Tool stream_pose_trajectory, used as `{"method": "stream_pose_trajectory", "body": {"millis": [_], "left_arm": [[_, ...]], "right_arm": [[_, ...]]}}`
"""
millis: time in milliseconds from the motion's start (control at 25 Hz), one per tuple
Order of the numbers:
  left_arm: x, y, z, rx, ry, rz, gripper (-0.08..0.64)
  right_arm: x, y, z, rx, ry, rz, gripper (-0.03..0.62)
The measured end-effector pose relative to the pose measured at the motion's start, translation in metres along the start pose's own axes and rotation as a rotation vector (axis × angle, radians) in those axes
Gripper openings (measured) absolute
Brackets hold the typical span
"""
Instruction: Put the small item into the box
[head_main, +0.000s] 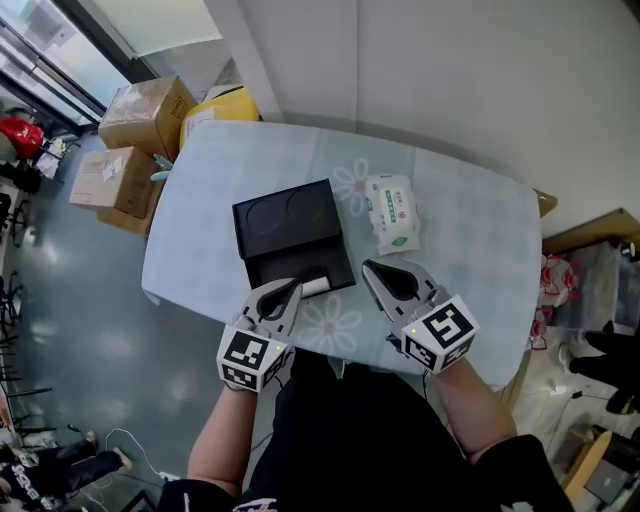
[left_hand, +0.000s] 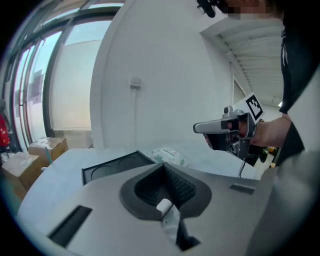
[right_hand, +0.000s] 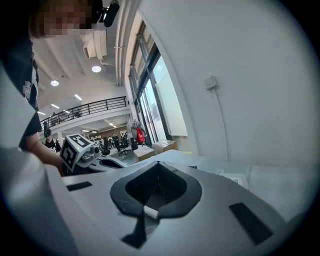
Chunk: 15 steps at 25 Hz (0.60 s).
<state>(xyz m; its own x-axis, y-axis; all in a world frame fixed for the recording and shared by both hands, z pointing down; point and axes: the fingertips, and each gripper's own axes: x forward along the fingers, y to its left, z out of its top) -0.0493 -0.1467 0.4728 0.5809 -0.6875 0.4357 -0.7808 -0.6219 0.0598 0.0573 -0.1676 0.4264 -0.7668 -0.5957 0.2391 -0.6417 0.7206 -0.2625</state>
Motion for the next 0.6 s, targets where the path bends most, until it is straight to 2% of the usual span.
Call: {"method": "stream_pose_trajectory", "body": {"millis": [200,360,600], "left_arm": [[-0.043,-0.008,0.016,-0.064,-0.080,0.052,0.009],[-0.068,-0.019,0.029,-0.129,-0.139,0.052,0.009],[-0.093,-0.020,0.046,-0.135,-0.193,0.047,0.008]], "right_arm": [[-0.003,0.027,0.011,-0.038,-0.012,0.069,0.009],[-0.005,0.048,0.023,-0.054,-0.034,0.115,0.009],[0.001,0.082,0.047,-0.087,-0.067,0.180,0.009]]}}
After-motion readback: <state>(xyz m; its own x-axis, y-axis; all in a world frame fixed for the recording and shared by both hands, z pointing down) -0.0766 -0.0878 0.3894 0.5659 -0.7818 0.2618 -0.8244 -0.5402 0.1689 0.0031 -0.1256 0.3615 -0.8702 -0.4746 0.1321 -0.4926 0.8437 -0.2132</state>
